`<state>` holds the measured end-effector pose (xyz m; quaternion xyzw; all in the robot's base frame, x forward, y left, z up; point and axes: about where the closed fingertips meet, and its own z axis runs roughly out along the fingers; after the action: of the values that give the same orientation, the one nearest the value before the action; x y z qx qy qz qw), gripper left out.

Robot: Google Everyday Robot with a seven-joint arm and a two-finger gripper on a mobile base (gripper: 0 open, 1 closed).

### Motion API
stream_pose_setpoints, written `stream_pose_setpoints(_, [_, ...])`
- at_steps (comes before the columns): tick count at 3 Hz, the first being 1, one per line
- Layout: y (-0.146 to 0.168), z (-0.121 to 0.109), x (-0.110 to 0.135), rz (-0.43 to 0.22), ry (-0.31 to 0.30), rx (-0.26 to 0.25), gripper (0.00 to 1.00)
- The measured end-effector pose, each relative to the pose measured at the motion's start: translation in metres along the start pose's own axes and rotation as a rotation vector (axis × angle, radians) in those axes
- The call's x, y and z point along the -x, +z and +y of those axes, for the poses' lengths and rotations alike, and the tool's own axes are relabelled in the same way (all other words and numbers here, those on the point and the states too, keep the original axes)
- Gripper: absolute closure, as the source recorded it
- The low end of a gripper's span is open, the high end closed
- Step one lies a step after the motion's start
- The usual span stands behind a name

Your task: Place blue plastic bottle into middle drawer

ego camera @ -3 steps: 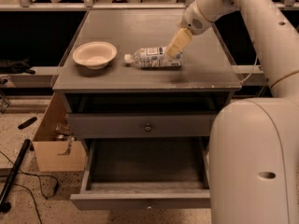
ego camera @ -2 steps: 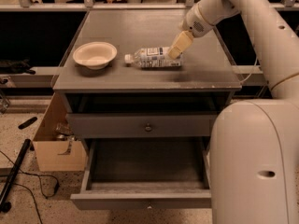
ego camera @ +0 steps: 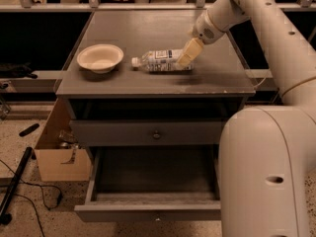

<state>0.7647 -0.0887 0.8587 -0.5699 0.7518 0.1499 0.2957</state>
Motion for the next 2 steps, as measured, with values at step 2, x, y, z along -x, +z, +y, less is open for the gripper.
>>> stream_pose_setpoints(2, [0.0001,0.0000,0.0000,0.000,0.000,0.000,0.42])
